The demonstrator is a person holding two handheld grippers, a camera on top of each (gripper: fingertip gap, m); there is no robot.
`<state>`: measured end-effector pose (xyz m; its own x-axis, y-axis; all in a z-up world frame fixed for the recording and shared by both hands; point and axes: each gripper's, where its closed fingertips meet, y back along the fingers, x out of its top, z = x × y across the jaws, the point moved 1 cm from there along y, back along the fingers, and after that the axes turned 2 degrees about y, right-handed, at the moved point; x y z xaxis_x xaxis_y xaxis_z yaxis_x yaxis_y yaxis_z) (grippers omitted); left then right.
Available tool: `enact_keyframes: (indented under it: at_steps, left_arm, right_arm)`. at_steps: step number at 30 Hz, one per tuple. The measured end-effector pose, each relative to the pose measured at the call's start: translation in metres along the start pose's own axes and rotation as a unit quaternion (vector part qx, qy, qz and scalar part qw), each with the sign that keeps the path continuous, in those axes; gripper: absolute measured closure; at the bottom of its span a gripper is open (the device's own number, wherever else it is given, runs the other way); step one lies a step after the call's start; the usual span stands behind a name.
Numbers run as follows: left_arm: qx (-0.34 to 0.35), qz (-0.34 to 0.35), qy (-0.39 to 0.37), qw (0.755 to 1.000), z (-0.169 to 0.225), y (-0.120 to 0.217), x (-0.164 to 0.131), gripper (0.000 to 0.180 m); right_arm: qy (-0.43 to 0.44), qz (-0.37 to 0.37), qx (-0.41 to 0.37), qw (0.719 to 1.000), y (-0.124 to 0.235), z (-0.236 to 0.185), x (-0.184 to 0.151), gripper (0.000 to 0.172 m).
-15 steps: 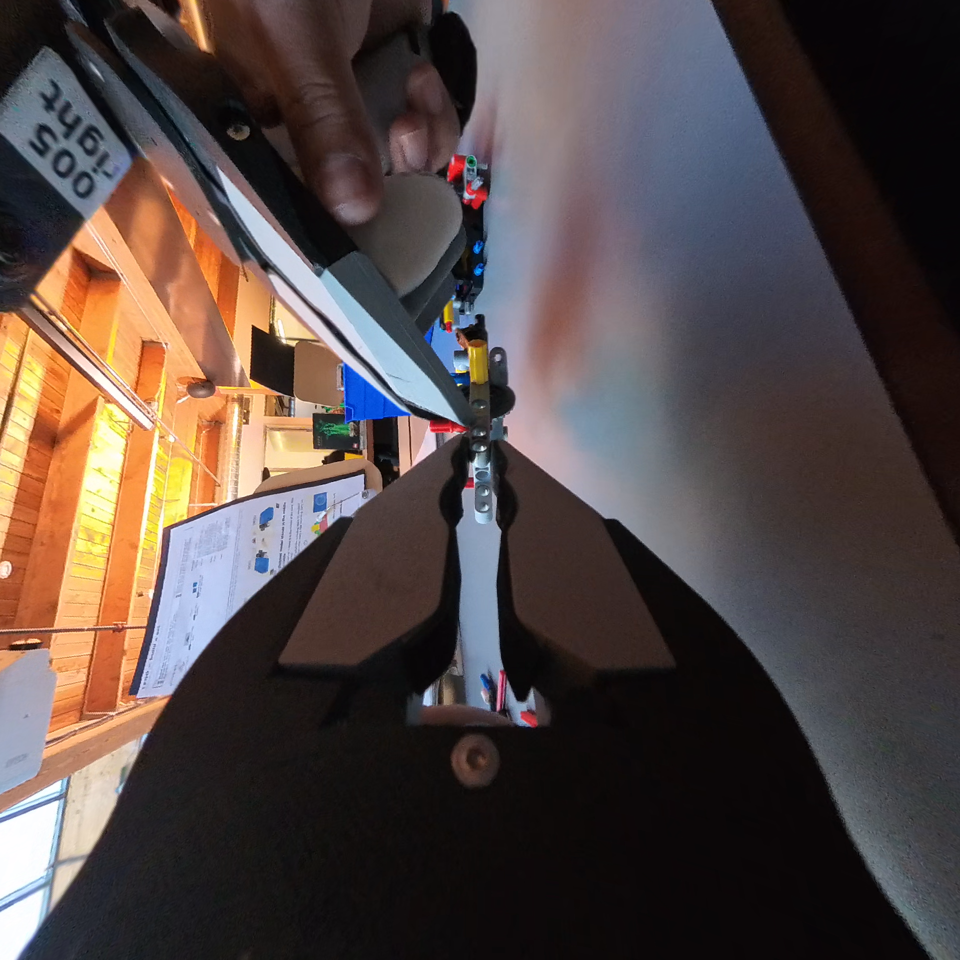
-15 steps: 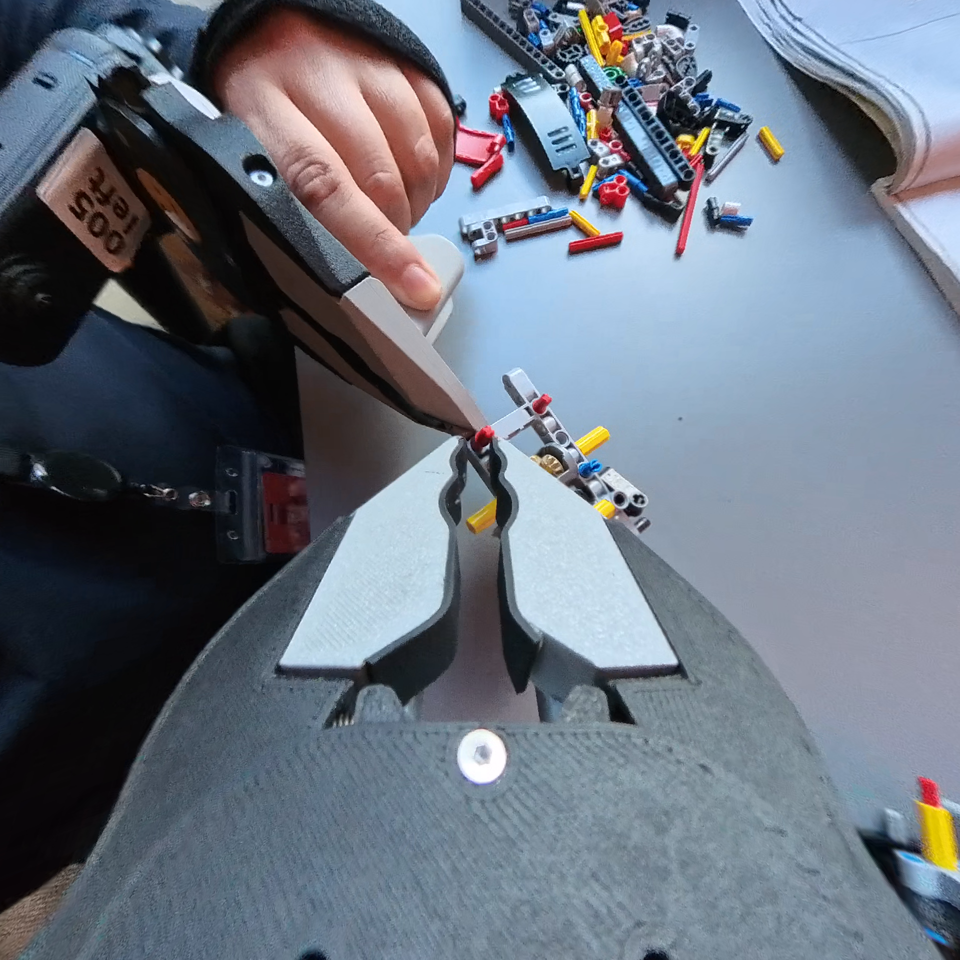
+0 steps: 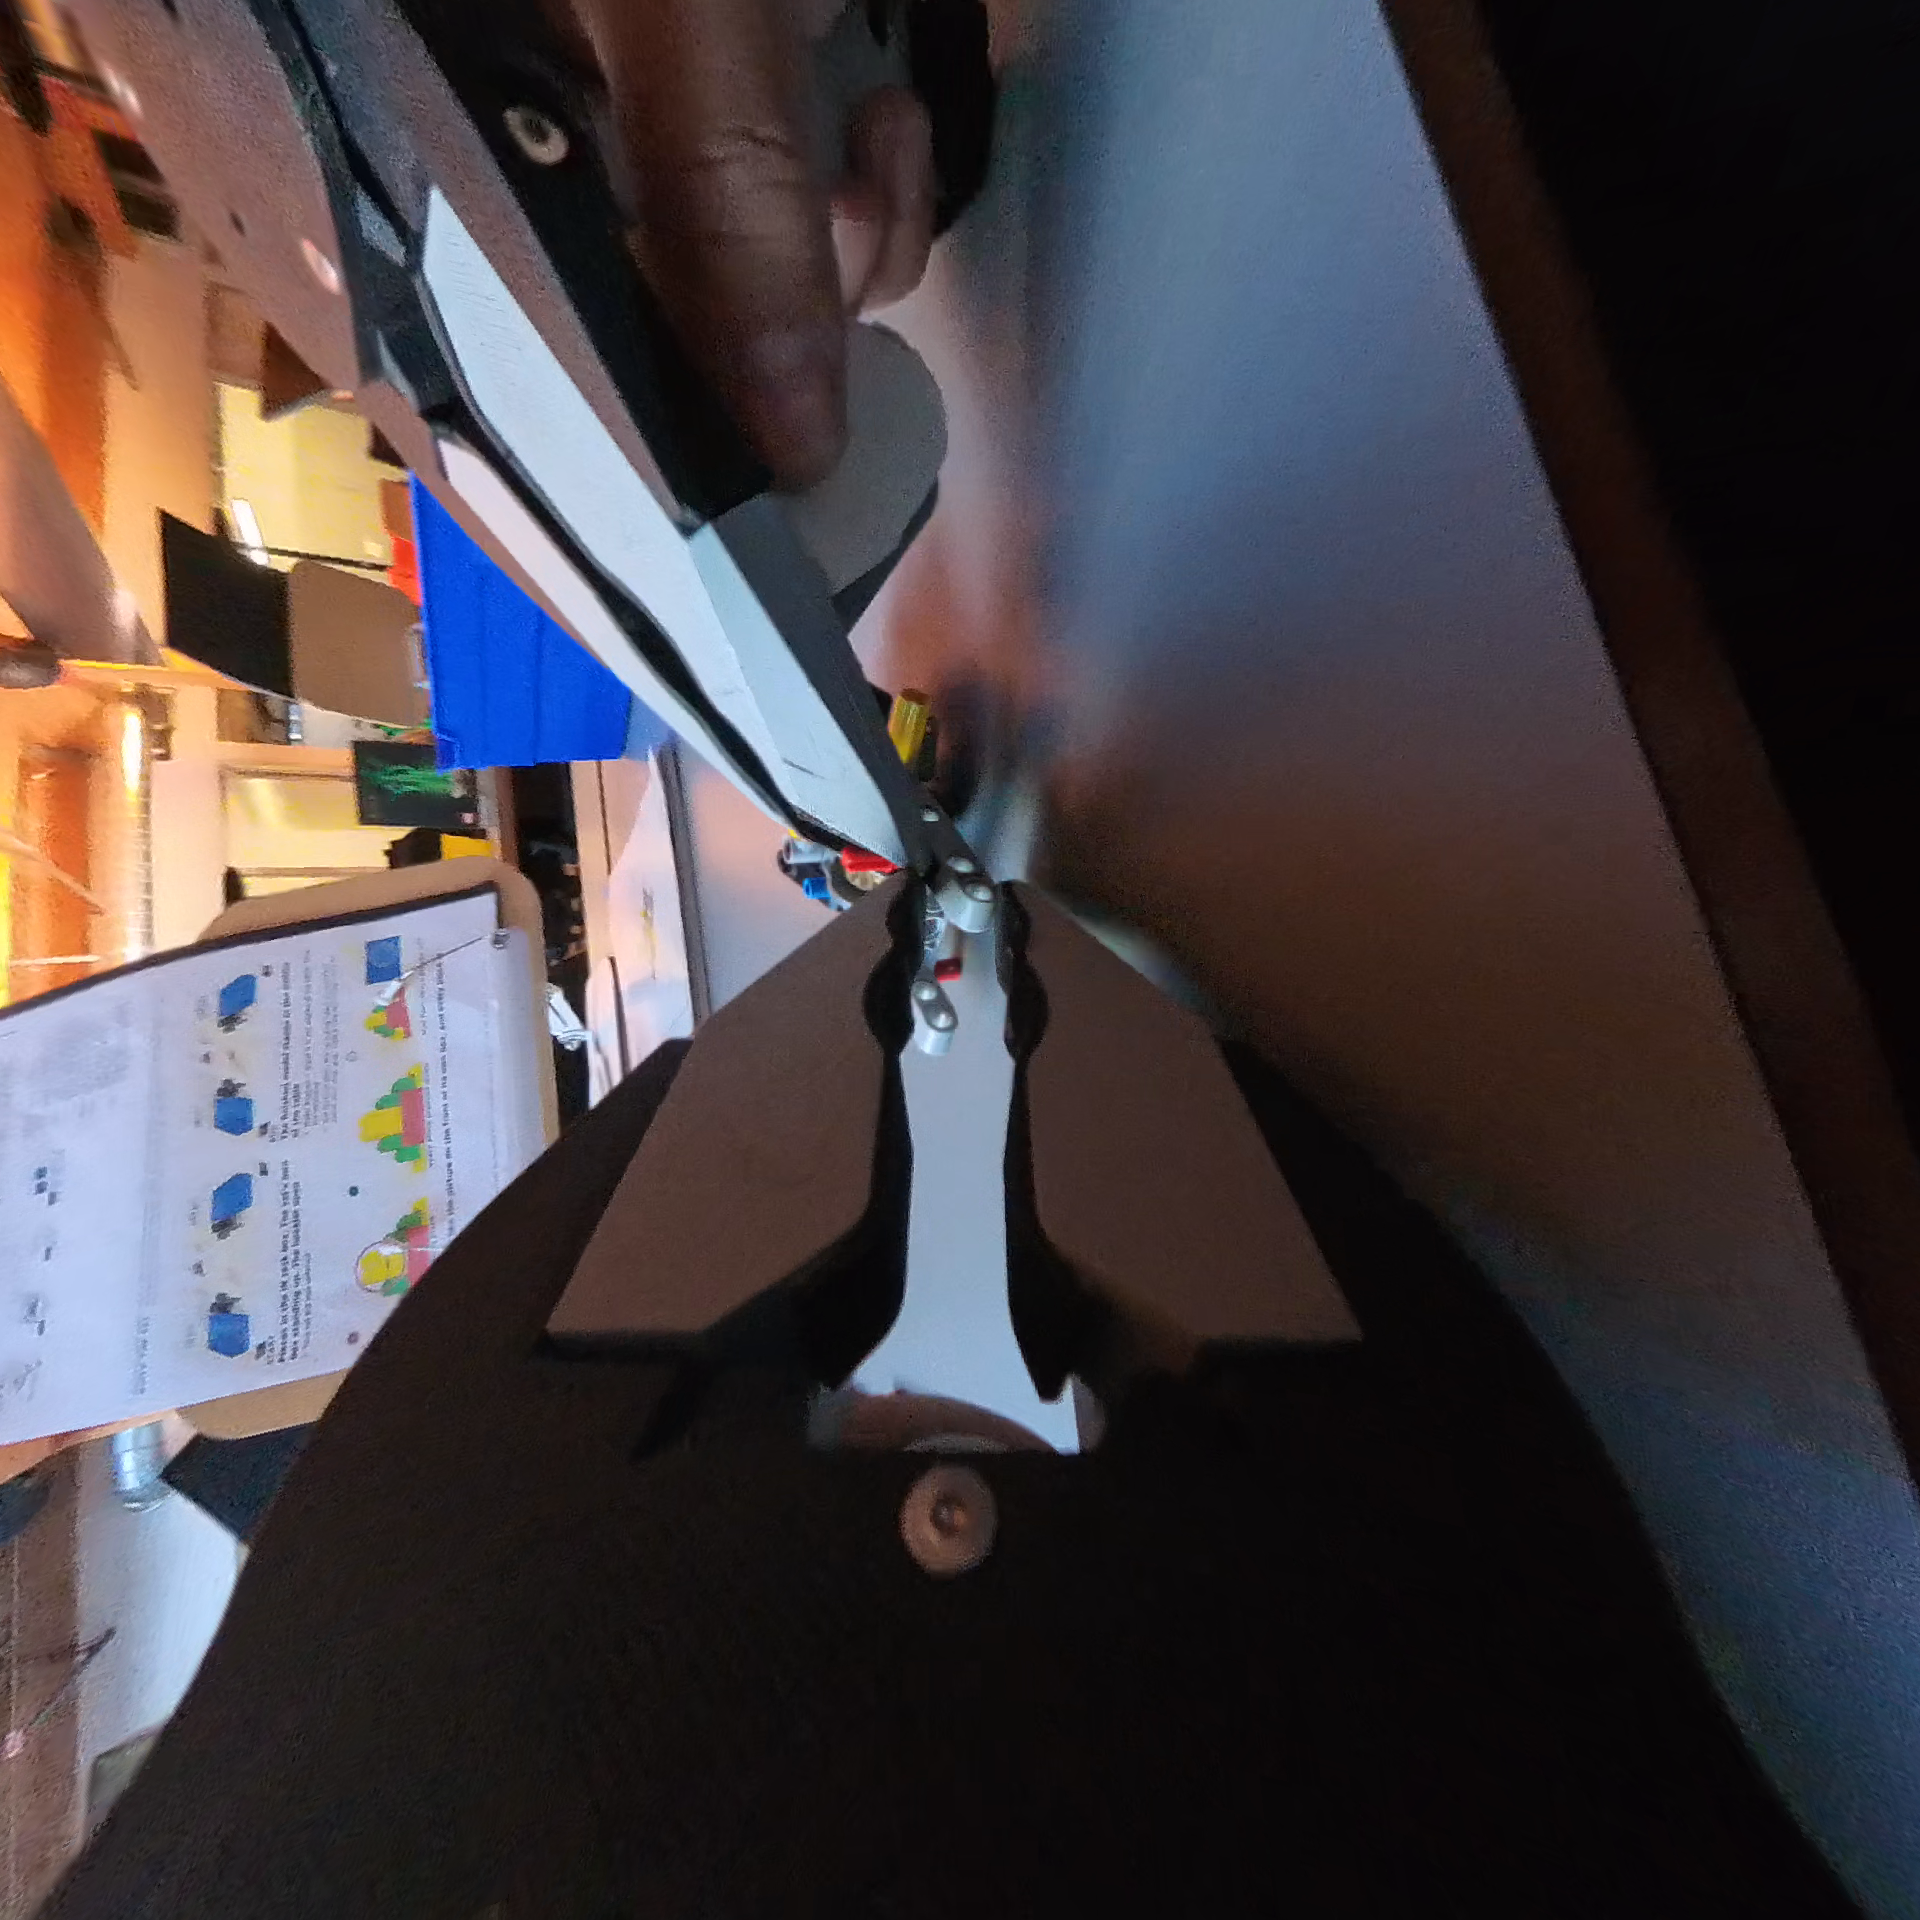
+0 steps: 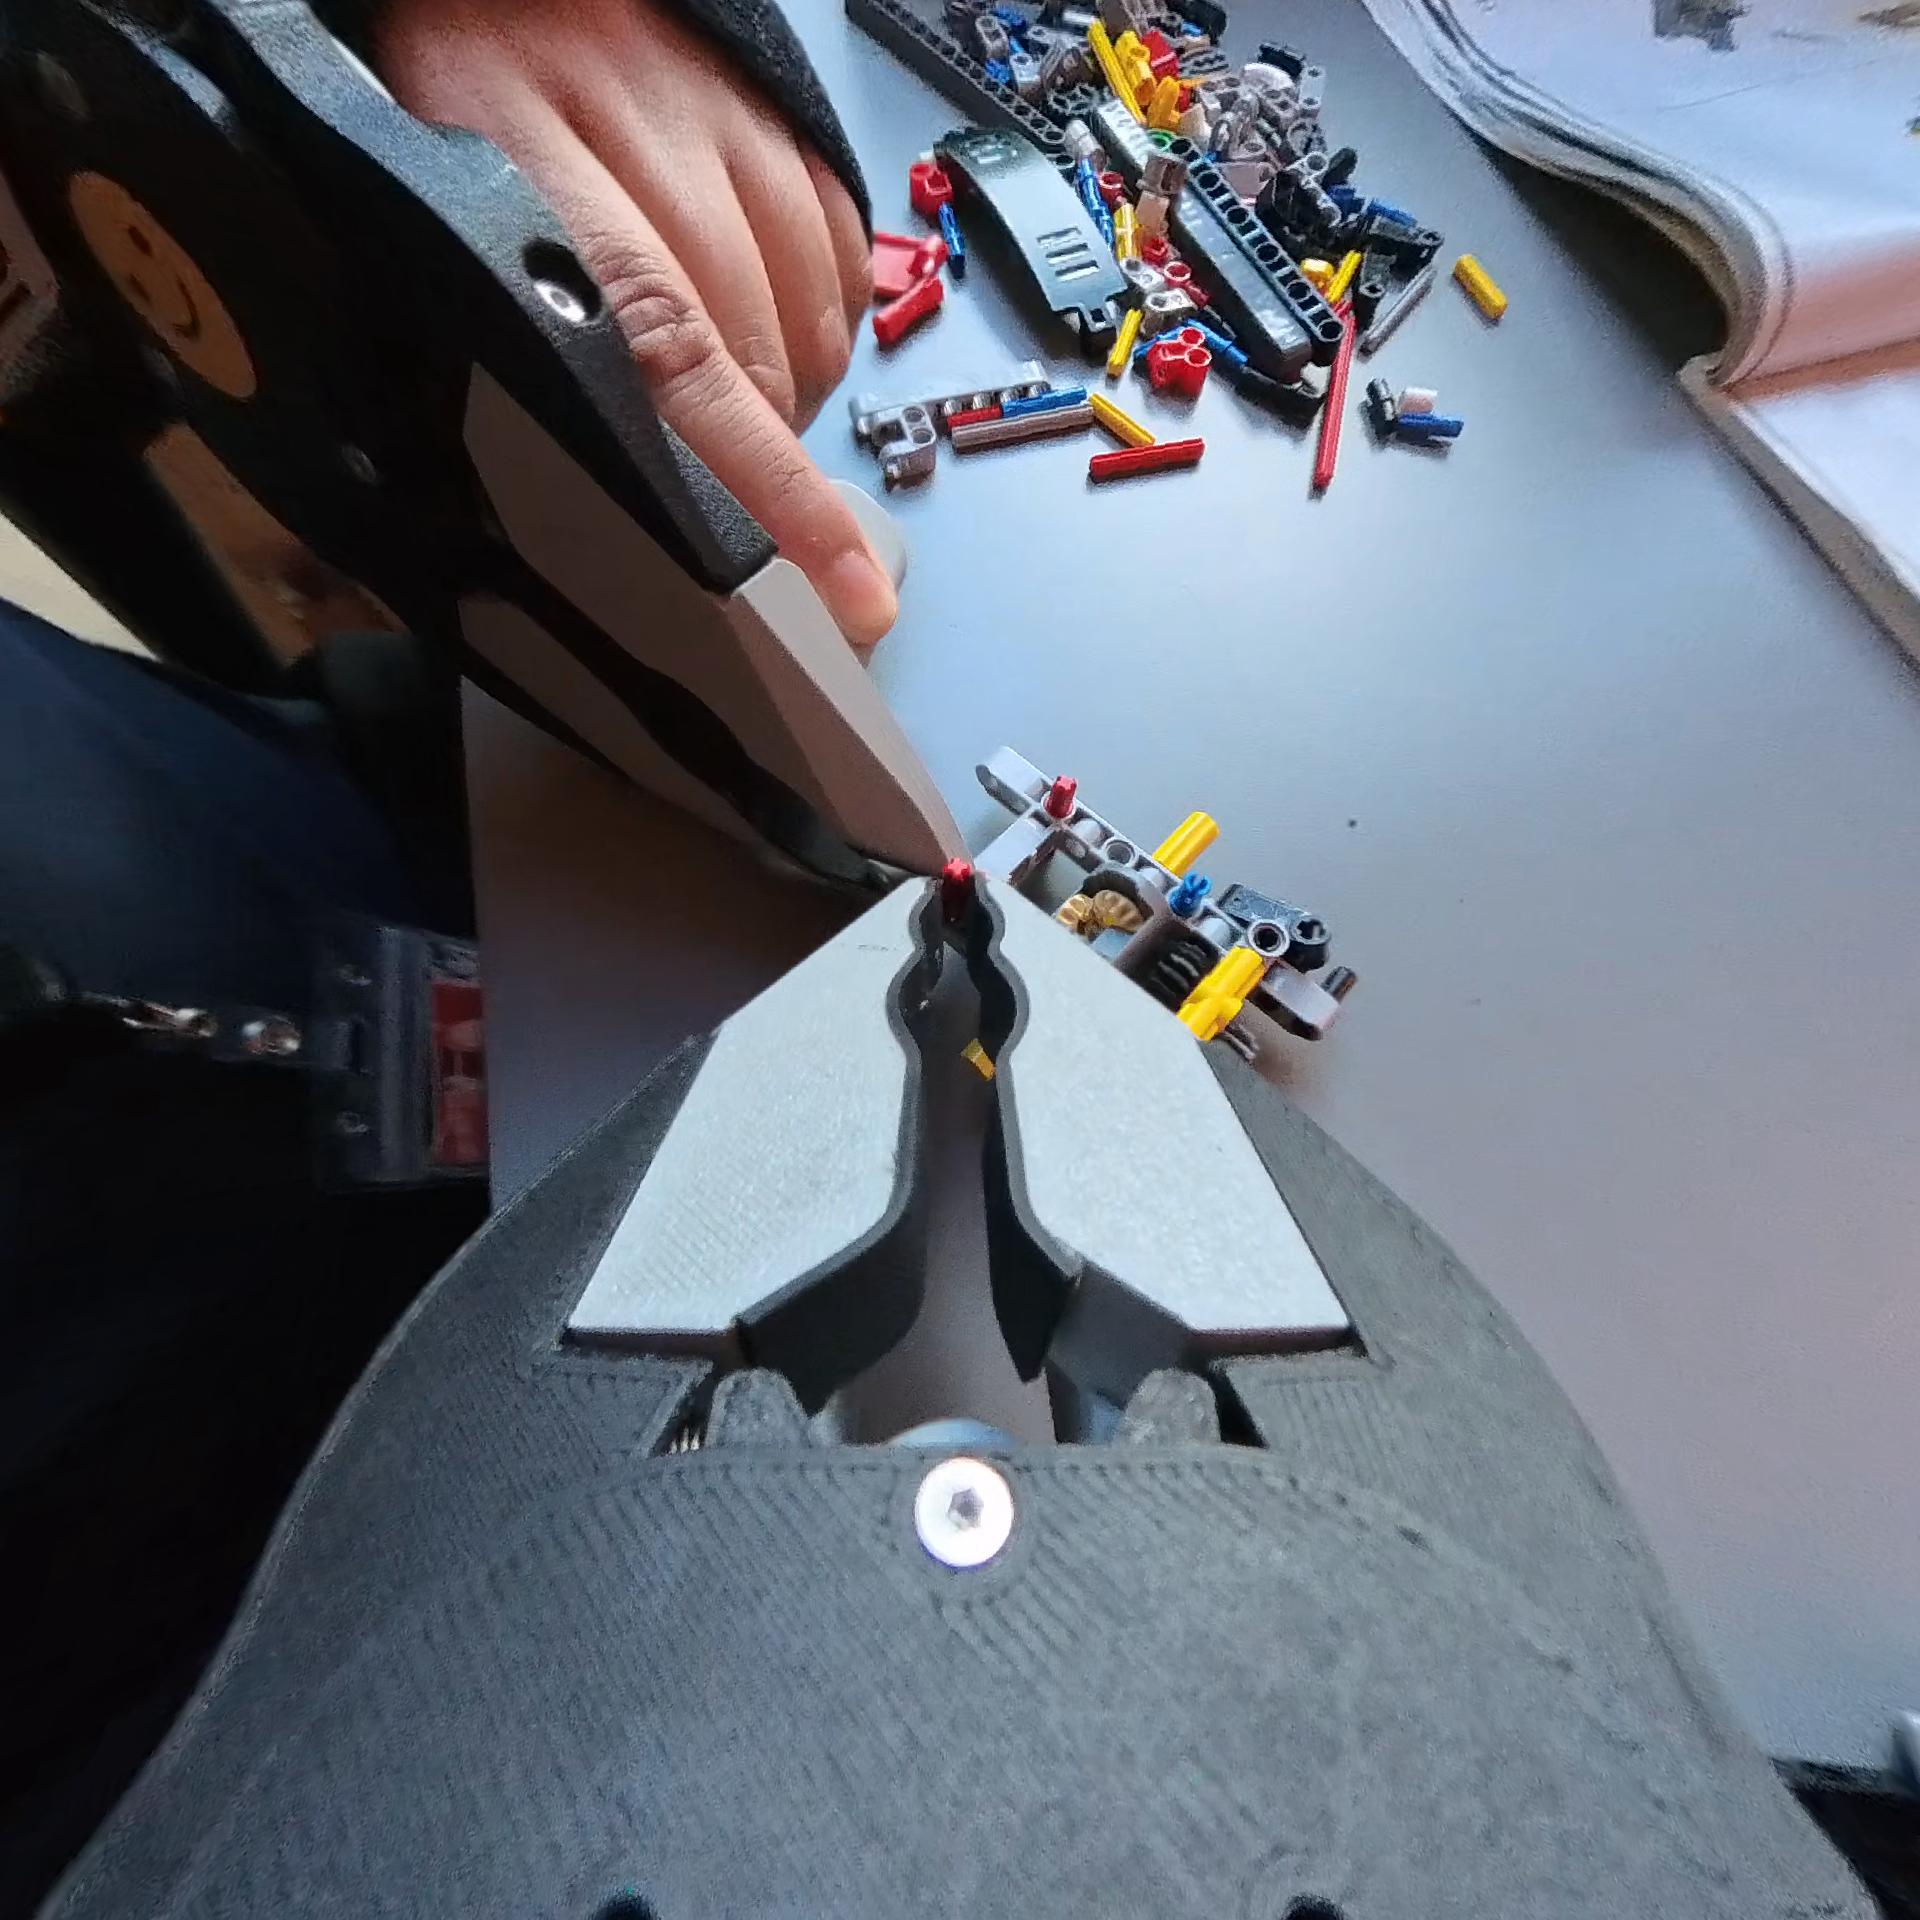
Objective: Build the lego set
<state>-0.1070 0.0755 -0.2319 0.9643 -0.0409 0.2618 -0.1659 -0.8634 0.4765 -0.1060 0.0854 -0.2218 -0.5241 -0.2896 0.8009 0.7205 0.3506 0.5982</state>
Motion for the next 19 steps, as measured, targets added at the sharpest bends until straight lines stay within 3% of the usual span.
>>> enact_keyframes:
  at_steps: [10,19]
  left_arm:
    - [0.086,0.016,0.075,0.993,-0.041,0.001,-0.007,0.176]
    - [0.114,0.010,0.092,0.989,-0.054,-0.002,-0.010,0.176]
  right_arm:
    - [-0.186,0.150,0.057,0.969,0.015,0.031,0.033,0.172]
    - [-0.233,0.203,0.045,0.950,0.019,0.044,0.042,0.172]
